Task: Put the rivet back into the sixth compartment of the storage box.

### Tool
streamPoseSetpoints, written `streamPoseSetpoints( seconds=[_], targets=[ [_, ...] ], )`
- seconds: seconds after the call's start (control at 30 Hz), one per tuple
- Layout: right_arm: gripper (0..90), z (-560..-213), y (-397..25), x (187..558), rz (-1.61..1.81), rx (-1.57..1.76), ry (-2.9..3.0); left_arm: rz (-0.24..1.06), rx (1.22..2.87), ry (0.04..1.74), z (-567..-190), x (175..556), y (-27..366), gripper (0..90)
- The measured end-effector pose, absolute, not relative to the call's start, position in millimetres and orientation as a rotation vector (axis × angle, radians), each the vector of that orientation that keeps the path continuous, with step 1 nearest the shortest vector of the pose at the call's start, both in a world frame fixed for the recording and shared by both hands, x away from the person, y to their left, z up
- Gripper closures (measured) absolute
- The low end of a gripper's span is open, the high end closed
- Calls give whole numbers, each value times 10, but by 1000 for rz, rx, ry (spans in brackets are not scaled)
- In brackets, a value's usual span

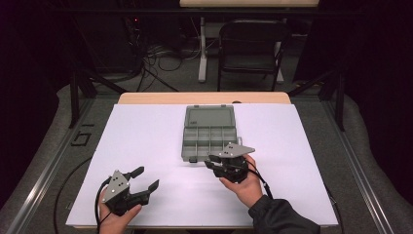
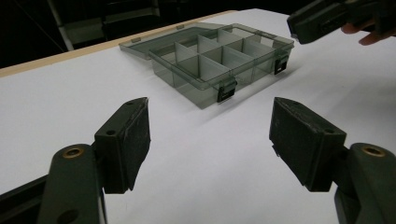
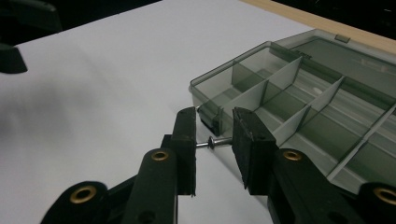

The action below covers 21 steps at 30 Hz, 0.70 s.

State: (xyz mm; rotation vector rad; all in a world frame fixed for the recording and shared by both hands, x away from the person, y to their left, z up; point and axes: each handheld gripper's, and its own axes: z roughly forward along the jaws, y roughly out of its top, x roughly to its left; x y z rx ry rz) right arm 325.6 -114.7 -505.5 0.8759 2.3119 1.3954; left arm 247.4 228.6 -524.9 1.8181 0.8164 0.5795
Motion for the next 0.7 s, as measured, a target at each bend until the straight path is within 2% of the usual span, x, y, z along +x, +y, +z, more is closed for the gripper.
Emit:
streamPoseSetpoints(
  seconds=[0.43, 0.7],
  targets=[
    [711, -4983, -1075, 3564, 1356, 911, 2276, 582, 1821, 812, -5245, 2474, 2288, 294],
    [711, -5061, -971, 3765, 1317, 955, 2264, 585, 1821, 803, -5235, 2447, 2296, 294]
  ],
)
